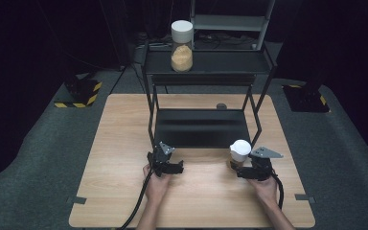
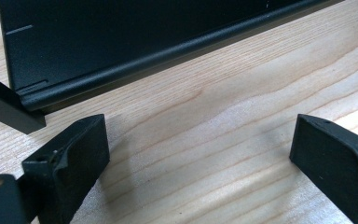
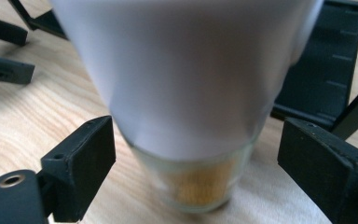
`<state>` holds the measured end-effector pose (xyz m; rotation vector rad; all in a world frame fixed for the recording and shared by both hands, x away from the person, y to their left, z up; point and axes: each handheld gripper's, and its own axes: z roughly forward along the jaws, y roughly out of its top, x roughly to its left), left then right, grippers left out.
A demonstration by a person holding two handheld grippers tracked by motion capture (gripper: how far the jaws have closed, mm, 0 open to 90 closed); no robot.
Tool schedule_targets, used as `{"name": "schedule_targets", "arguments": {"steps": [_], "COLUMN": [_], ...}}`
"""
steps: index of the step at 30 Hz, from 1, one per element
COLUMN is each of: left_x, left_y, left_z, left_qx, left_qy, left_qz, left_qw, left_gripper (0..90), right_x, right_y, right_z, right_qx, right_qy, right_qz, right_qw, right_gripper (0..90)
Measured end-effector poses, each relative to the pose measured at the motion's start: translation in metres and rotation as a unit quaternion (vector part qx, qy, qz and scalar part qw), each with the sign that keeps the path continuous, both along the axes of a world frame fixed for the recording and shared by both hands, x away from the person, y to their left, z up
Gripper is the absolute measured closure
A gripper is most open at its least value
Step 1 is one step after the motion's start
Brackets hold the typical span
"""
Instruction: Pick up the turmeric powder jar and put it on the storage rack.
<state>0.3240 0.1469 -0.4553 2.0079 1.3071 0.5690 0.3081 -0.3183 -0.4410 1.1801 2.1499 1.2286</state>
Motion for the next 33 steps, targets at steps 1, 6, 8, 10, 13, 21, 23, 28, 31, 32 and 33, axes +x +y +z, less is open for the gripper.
{"name": "schedule_targets", "arguments": {"steps": [1,6,8,10,13,21,23,28,31,32,33], "left_x": [0.0,0.0,0.0,0.0,0.0,0.0,0.0,0.0,0.0,0.0,0.0], "left_y": [0.0,0.0001,0.0,-0.0001,-0.0001,0.0,0.0,0.0001,0.0001,0.0001,0.0001], "left_z": [0.0,0.0,0.0,0.0001,0.0002,-0.0001,0.0,-0.0001,0.0,-0.0001,0.0], "left_qx": [0.0,0.0,0.0,0.0,0.0,0.0,0.0,0.0,0.0,0.0,0.0], "left_qy": [0.0,0.0,0.0,0.0,0.0,0.0,0.0,0.0,0.0,0.0,0.0], "left_qz": [0.0,0.0,0.0,0.0,0.0,0.0,0.0,0.0,0.0,0.0,0.0], "left_qw": [1.0,1.0,1.0,1.0,1.0,1.0,1.0,1.0,1.0,1.0,1.0], "left_gripper": [4.6,4.6,4.6,4.6,4.6,4.6,4.6,4.6,4.6,4.6,4.6], "right_x": [0.0007,0.0029,0.0024,0.0029,0.0032,0.003,0.0016,0.0007,0.0009,0.0009,0.0009], "right_y": [0.0006,0.004,0.0054,0.0058,0.0051,0.0049,0.0073,0.008,0.0079,0.0077,0.0075], "right_z": [-0.0004,-0.0009,-0.002,-0.0027,-0.0046,-0.0065,-0.0066,-0.0067,-0.0065,-0.0066,-0.0067], "right_qx": [0.0,0.003,0.004,0.004,0.009,0.009,0.002,-0.006,-0.008,-0.008,-0.009], "right_qy": [-0.003,-0.011,-0.018,-0.021,-0.025,-0.033,-0.04,-0.046,-0.047,-0.048,-0.049], "right_qz": [0.0,0.0,-0.001,0.0,-0.001,0.01,0.01,0.013,0.015,0.016,0.016], "right_qw": [1.0,0.9999,0.9998,0.9998,0.9997,0.9994,0.9992,0.9988,0.9987,0.9987,0.9986], "right_gripper": [12.1,15.6,17.3,18.6,20.5,28.4,29.1,29.9,30.1,30.2,30.2]}}
